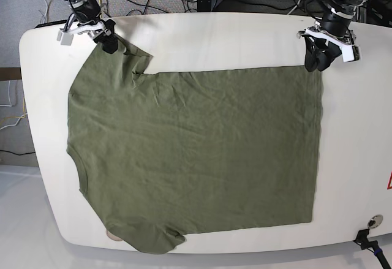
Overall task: Fold the T-shirt properly
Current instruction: 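Lower both grippers onto the shirt's collar-side edge at each shoulder, then grasp the shoulder edges with both grippers and drag the shirt toward the robot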
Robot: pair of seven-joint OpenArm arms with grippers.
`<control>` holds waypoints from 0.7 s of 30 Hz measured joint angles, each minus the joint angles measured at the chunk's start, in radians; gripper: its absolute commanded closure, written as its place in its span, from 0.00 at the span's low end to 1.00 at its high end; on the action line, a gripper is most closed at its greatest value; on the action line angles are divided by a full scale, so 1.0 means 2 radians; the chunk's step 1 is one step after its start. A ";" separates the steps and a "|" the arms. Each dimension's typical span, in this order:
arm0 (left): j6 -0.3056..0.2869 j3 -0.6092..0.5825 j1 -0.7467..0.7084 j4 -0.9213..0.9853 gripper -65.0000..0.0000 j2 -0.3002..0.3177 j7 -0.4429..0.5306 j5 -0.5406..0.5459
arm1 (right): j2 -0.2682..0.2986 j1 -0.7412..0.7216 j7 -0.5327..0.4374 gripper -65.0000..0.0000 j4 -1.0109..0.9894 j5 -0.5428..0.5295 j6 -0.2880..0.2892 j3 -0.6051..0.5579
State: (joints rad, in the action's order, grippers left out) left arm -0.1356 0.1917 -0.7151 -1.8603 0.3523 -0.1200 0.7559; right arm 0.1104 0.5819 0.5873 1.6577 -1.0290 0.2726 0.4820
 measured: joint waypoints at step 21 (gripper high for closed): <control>-0.007 0.026 0.125 0.123 0.34 -0.005 -0.167 -0.001 | 0.000 -0.003 0.006 1.00 -0.012 0.002 -0.003 -0.001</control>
State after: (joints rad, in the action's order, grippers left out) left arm -0.1493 0.2432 -0.4644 -1.6135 0.3424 -0.4541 0.7547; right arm 0.1108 0.5766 0.5991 1.6341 -1.0256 0.2668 0.4793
